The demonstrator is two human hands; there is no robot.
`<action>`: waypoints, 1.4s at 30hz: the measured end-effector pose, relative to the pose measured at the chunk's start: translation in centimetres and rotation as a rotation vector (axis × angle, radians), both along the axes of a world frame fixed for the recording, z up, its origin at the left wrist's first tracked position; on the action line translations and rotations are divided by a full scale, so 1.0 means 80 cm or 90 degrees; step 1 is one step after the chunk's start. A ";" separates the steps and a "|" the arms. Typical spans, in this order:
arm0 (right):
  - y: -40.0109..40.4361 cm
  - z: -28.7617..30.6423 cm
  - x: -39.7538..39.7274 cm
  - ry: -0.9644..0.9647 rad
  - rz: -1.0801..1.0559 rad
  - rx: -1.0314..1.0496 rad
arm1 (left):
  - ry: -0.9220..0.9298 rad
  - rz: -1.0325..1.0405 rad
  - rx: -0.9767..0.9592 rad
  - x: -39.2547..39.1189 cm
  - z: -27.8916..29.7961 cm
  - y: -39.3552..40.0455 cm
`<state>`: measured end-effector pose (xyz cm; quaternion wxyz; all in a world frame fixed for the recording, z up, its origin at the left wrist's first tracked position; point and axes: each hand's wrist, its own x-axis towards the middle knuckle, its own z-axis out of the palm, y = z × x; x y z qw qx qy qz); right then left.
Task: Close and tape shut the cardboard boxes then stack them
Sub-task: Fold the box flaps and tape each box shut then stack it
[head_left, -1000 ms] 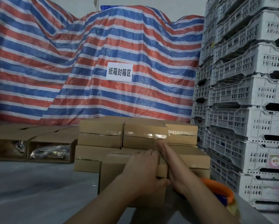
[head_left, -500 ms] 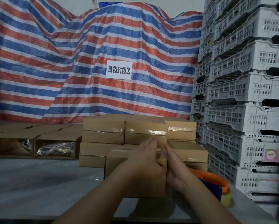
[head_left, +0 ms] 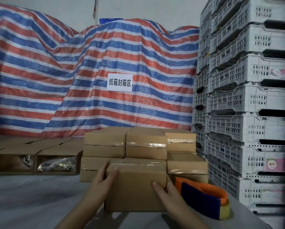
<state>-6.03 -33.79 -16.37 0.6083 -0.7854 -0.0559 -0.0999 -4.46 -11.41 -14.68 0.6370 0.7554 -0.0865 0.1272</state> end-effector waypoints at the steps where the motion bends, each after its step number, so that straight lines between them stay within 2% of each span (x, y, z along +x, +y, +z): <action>1: 0.004 -0.005 -0.001 -0.006 -0.003 -0.027 | 0.019 -0.004 -0.044 -0.002 -0.004 -0.001; 3: 0.006 -0.008 0.000 -0.006 -0.014 -0.051 | 0.036 -0.017 -0.064 -0.006 -0.013 -0.002; 7: 0.006 -0.002 -0.005 0.038 -0.013 -0.036 | 0.012 0.026 0.016 -0.008 -0.030 -0.003; 10: 0.002 0.001 -0.009 0.034 -0.016 -0.005 | -0.001 0.039 -0.019 -0.012 -0.020 -0.014; 13: -0.012 0.014 -0.018 -0.022 -0.007 0.063 | -0.039 0.062 -0.103 -0.019 0.013 -0.037; 16: -0.044 0.039 -0.028 -0.129 -0.009 0.134 | -0.055 0.066 -0.160 -0.018 0.057 -0.070; 20: -0.099 0.082 -0.031 -0.218 -0.089 0.184 | -0.104 0.027 -0.172 -0.003 0.103 -0.135; 24: -0.167 0.110 -0.011 -0.162 -0.152 0.213 | -0.078 -0.098 -0.161 0.013 0.128 -0.191; 26: -0.201 0.123 0.004 -0.095 -0.167 0.241 | -0.136 -0.173 -0.085 0.027 0.126 -0.211; 29: -0.240 0.132 0.032 -0.008 -0.170 0.245 | -0.268 -0.253 0.139 0.050 0.118 -0.232; 31: -0.257 0.132 0.051 0.038 -0.166 0.224 | -0.333 -0.168 0.342 0.072 0.117 -0.241; 33: -0.265 0.131 0.069 0.080 -0.167 0.206 | -0.384 0.023 0.571 0.096 0.117 -0.244; 34: -0.268 0.129 0.079 0.097 -0.171 0.196 | -0.392 0.081 0.641 0.107 0.116 -0.245; 37: -0.273 0.125 0.105 0.096 -0.180 0.207 | -0.402 0.110 0.707 0.134 0.113 -0.250; 42: -0.276 0.117 0.137 -0.007 -0.095 0.302 | -0.382 0.167 0.770 0.168 0.119 -0.256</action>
